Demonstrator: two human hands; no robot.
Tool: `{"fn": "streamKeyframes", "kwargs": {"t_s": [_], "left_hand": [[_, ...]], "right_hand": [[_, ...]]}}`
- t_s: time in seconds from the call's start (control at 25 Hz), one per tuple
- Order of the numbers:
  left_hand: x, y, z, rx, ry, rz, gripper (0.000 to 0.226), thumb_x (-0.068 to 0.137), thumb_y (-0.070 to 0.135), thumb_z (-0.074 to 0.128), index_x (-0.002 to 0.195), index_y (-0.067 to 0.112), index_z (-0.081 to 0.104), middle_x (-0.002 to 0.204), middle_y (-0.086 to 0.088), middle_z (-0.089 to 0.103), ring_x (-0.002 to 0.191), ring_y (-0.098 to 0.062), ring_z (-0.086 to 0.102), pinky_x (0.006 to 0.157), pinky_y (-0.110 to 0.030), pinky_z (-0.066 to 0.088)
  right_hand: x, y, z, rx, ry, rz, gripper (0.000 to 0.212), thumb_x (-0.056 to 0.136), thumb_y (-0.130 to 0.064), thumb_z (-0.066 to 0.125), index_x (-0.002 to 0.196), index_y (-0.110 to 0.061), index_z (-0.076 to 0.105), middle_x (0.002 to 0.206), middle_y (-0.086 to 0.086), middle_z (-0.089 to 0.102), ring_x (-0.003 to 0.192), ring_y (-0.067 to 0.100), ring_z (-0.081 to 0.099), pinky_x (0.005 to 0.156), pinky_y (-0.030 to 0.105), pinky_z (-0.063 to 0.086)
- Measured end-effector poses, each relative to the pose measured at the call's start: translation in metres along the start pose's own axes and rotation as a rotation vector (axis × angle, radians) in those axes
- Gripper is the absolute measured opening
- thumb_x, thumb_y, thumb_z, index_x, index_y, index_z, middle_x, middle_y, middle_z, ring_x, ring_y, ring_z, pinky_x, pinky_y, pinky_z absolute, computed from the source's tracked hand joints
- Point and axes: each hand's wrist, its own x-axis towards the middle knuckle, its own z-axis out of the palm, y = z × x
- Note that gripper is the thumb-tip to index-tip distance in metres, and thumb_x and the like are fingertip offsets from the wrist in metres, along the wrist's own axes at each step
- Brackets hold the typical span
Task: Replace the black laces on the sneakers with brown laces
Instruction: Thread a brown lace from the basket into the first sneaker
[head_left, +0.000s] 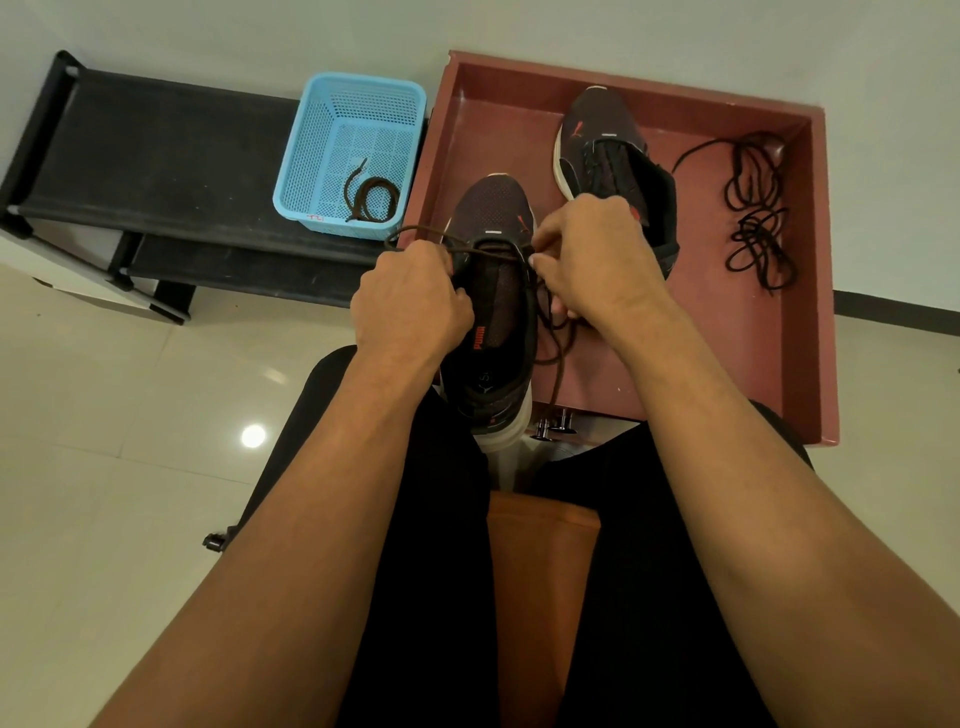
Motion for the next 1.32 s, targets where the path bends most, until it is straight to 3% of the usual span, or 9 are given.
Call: {"fn": "streamKeyframes", "kwargs": {"t_s": [0.12, 0.24, 0.36, 0.52, 0.68, 0.8, 0.92, 1.08, 1.32], "left_hand": [[0.002, 0.000, 0.001, 0.004, -0.004, -0.011, 0.025, 0.094, 0.036, 0.071, 0.108, 0.016, 0.067, 0.111, -0.013, 0.067, 0.106, -0.038, 0.065, 0.076, -0.040, 0.044], [0.005, -0.003, 0.003, 0.001, -0.007, -0.036, 0.032, 0.092, 0.038, 0.072, 0.112, 0.014, 0.066, 0.113, -0.015, 0.067, 0.108, -0.039, 0.064, 0.077, -0.040, 0.044], [0.006, -0.005, 0.005, 0.000, 0.002, -0.044, 0.032, 0.091, 0.038, 0.073, 0.110, 0.013, 0.067, 0.111, -0.016, 0.067, 0.108, -0.040, 0.064, 0.077, -0.039, 0.042], [0.007, -0.006, 0.005, -0.011, -0.005, -0.051, 0.032, 0.090, 0.038, 0.072, 0.108, 0.012, 0.066, 0.110, -0.016, 0.067, 0.106, -0.040, 0.064, 0.077, -0.040, 0.043], [0.005, -0.004, 0.001, -0.019, -0.021, -0.048, 0.028, 0.092, 0.037, 0.072, 0.107, 0.015, 0.066, 0.111, -0.014, 0.066, 0.106, -0.038, 0.064, 0.077, -0.040, 0.043], [0.002, 0.000, 0.000, -0.014, -0.031, -0.048, 0.026, 0.093, 0.037, 0.072, 0.109, 0.017, 0.067, 0.114, -0.014, 0.065, 0.109, -0.039, 0.063, 0.078, -0.040, 0.041], [0.002, 0.000, -0.001, -0.012, -0.024, -0.048, 0.027, 0.093, 0.037, 0.072, 0.110, 0.017, 0.067, 0.116, -0.014, 0.065, 0.110, -0.039, 0.063, 0.078, -0.039, 0.040], [0.004, -0.002, 0.001, -0.021, -0.022, -0.041, 0.028, 0.092, 0.038, 0.073, 0.107, 0.015, 0.068, 0.109, -0.013, 0.066, 0.104, -0.037, 0.065, 0.075, -0.039, 0.041], [0.005, -0.002, 0.001, -0.021, -0.032, -0.052, 0.029, 0.091, 0.039, 0.073, 0.106, 0.015, 0.067, 0.108, -0.013, 0.066, 0.104, -0.037, 0.065, 0.074, -0.040, 0.043]], "right_hand": [[0.005, -0.003, 0.005, -0.040, 0.003, -0.011, 0.003, 0.093, -0.021, 0.075, 0.095, -0.022, 0.078, 0.080, 0.006, 0.070, 0.062, 0.018, 0.072, 0.071, 0.035, 0.065], [0.005, 0.000, 0.004, -0.158, -0.055, 0.031, 0.009, 0.087, -0.012, 0.076, 0.096, -0.015, 0.075, 0.088, 0.012, 0.070, 0.070, 0.028, 0.071, 0.071, 0.037, 0.064], [-0.006, 0.001, -0.002, -0.373, -0.405, 0.033, 0.004, 0.086, -0.007, 0.073, 0.089, -0.010, 0.074, 0.065, 0.003, 0.070, 0.056, 0.015, 0.065, 0.056, 0.027, 0.051], [-0.022, -0.013, -0.004, -0.639, -0.758, -0.018, 0.032, 0.087, -0.012, 0.072, 0.057, -0.017, 0.066, 0.034, -0.010, 0.053, 0.053, 0.010, 0.061, 0.061, 0.027, 0.054], [-0.022, -0.007, -0.007, -0.527, -0.755, -0.013, 0.018, 0.089, -0.011, 0.073, 0.072, -0.012, 0.076, 0.053, -0.007, 0.068, 0.058, 0.012, 0.067, 0.068, 0.030, 0.063], [-0.013, 0.004, -0.009, -0.075, -0.336, 0.115, 0.006, 0.096, -0.015, 0.074, 0.101, -0.012, 0.074, 0.064, 0.001, 0.074, 0.042, 0.008, 0.067, 0.043, 0.020, 0.052], [-0.003, 0.004, -0.005, 0.079, -0.101, 0.028, 0.010, 0.099, -0.020, 0.071, 0.108, -0.019, 0.075, 0.068, 0.002, 0.074, 0.037, 0.003, 0.063, 0.039, 0.012, 0.044], [-0.001, 0.002, -0.004, -0.040, -0.123, 0.037, 0.011, 0.094, -0.012, 0.071, 0.088, -0.019, 0.076, 0.063, 0.002, 0.073, 0.040, 0.005, 0.064, 0.048, 0.016, 0.052], [-0.006, 0.001, -0.009, -0.167, -0.483, 0.079, 0.012, 0.096, -0.005, 0.067, 0.099, -0.014, 0.075, 0.052, -0.004, 0.070, 0.044, 0.008, 0.067, 0.053, 0.022, 0.054]]}}
